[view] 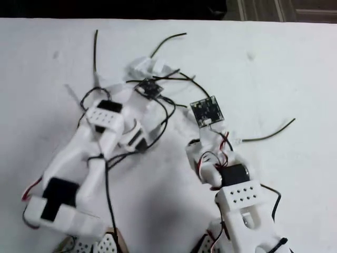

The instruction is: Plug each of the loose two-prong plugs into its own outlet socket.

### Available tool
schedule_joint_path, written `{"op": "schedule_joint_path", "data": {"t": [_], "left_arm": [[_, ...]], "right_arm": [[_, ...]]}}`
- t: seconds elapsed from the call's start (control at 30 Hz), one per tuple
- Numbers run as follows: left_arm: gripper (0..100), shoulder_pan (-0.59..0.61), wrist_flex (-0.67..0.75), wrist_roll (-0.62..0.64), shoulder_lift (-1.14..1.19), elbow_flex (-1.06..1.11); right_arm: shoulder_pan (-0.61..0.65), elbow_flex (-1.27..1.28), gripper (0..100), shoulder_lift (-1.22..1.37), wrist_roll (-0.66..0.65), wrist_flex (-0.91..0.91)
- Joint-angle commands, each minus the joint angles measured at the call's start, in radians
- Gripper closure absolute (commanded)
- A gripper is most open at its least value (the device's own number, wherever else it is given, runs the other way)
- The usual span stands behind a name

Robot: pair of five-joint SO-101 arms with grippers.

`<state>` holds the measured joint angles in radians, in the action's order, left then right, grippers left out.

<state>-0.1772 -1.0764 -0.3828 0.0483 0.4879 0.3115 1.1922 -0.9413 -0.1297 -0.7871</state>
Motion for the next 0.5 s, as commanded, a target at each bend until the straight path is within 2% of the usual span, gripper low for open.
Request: {"op": "schedule_joint_path", "data": {"t": [0.0, 0.13, 0.33, 0.47], "left_arm": [[77, -0.01, 0.012, -0.009, 0.094, -0.1], [78, -0.01, 0.006, -0.008, 0.186, -0.161], [98, -0.008, 0.008, -0.008, 0.196, -0.244], [97, 0.016, -0.028, -0.006, 0.197, -0.359]], "right_arm": [[-0.01, -0.008, 98.1, -0.018, 0.008, 0.016], [-0.01, -0.008, 98.1, -0.018, 0.008, 0.016], [-0.01, -0.008, 98.1, -0.018, 0.005, 0.021], [-0.007, -0.008, 98.1, -0.018, 0.003, 0.021]]}}
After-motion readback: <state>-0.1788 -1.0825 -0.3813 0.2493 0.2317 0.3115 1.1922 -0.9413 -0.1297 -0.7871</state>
